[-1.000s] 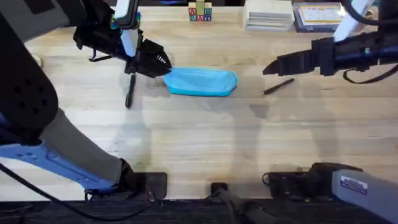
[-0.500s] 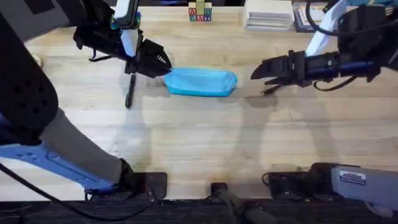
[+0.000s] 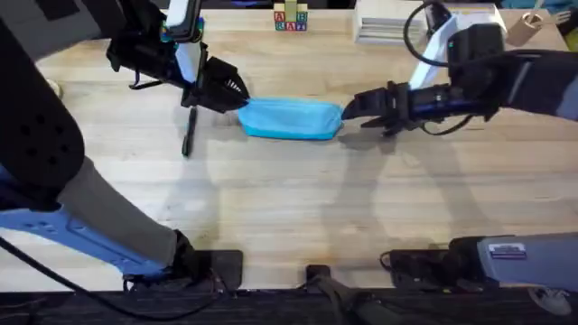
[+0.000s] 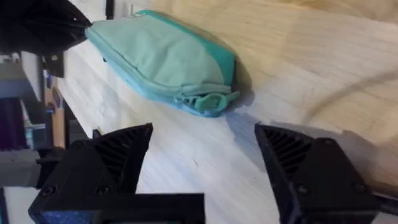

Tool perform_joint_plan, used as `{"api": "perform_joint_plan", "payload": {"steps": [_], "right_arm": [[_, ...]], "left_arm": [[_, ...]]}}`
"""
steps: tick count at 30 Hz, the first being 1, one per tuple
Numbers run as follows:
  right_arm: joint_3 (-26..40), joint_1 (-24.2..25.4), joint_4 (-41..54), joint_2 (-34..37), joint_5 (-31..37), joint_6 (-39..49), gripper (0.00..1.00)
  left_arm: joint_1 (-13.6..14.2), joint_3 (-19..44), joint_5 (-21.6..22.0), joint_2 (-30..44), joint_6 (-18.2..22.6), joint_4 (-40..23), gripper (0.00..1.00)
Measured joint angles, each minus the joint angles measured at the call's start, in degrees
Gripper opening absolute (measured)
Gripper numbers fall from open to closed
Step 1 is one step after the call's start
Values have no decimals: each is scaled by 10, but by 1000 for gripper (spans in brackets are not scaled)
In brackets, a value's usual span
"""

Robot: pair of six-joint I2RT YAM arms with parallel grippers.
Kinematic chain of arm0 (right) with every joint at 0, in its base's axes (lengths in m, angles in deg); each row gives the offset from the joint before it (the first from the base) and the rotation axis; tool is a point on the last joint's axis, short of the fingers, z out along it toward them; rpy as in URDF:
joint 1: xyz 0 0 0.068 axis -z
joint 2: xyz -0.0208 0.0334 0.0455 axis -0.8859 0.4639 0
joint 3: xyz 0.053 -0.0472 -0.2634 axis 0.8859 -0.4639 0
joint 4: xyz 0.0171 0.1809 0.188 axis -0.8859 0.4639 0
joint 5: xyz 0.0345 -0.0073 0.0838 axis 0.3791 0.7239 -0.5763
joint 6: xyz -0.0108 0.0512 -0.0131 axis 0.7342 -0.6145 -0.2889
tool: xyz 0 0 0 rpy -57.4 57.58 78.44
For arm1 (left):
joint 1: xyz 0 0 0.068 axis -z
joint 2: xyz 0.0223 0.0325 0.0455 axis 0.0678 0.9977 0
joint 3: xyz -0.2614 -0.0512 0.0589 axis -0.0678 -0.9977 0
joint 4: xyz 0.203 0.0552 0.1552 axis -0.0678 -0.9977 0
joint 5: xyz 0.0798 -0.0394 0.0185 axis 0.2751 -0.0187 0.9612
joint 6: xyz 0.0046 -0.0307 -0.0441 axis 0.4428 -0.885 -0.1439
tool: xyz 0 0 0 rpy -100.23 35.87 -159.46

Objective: Unzip the bag, pick up the pens from the table one at a time and place them inside, then zip the bag closed.

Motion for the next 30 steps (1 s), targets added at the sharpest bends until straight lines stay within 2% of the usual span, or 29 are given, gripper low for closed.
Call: {"api": "perform_joint_plan", "payload": {"steps": [8,23,30], "right_arm": [[0,-18,-76,54,-3,-88,997],[-1,-22,-133,54,-7,-183,997],[-1,-43,-149,54,-7,-221,996]], "left_arm": [[0,0,0,0,0,0,41],[0,0,0,0,0,2,42],[0,0,0,0,0,1,41]]}}
